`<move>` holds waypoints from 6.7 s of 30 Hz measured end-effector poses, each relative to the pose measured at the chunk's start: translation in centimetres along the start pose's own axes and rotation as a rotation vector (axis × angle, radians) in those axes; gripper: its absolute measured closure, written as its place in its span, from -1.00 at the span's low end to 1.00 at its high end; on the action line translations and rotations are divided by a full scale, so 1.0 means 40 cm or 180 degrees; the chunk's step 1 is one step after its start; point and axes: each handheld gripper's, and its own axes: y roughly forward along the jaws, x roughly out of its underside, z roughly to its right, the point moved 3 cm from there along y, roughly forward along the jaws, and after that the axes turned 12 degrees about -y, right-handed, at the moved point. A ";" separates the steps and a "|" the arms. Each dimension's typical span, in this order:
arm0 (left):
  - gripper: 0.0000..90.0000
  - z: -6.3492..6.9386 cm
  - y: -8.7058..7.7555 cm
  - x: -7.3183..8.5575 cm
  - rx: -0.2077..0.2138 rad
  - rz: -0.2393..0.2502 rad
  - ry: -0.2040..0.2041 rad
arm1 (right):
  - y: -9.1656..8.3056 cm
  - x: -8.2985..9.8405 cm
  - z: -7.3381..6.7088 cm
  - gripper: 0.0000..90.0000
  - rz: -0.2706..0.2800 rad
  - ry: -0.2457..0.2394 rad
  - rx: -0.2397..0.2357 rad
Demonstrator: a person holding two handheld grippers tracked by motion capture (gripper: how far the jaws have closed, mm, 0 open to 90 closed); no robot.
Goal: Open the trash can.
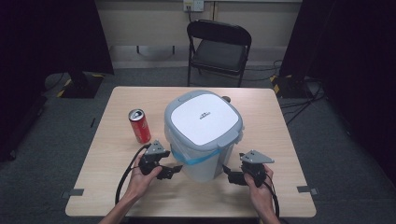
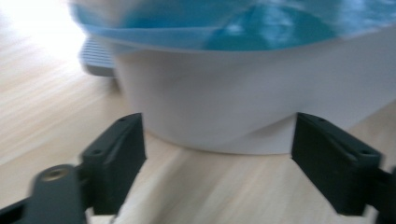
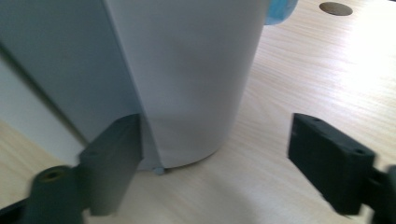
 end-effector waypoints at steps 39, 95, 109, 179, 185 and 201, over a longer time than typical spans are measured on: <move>-0.32 -0.136 0.111 -0.094 -0.0534 0.0335 -0.0264 | 0.126 -0.019 0.187 -0.44 -0.0012 0.0415 0.0451; -0.36 0.038 0.093 0.008 0.0534 -0.0239 0.0530 | 0.116 -0.011 0.219 0.11 0.0012 0.0377 0.0349; -0.17 -0.131 0.049 -0.043 -0.0395 0.0003 0.0009 | 0.070 -0.016 0.186 -0.23 -0.0065 0.0383 0.0357; 0.33 -0.050 0.018 -0.024 -0.0370 0.0020 -0.0015 | 0.163 -0.102 0.146 0.53 -0.0040 0.0167 -0.0021; 0.21 -0.041 0.006 -0.009 -0.0298 0.0006 -0.0048 | 0.143 -0.095 0.128 0.55 -0.0071 0.0164 -0.0056; -0.08 -0.045 0.004 0.009 -0.0291 -0.0106 0.0045 | 0.086 -0.041 0.147 -0.24 -0.0215 0.0553 -0.0181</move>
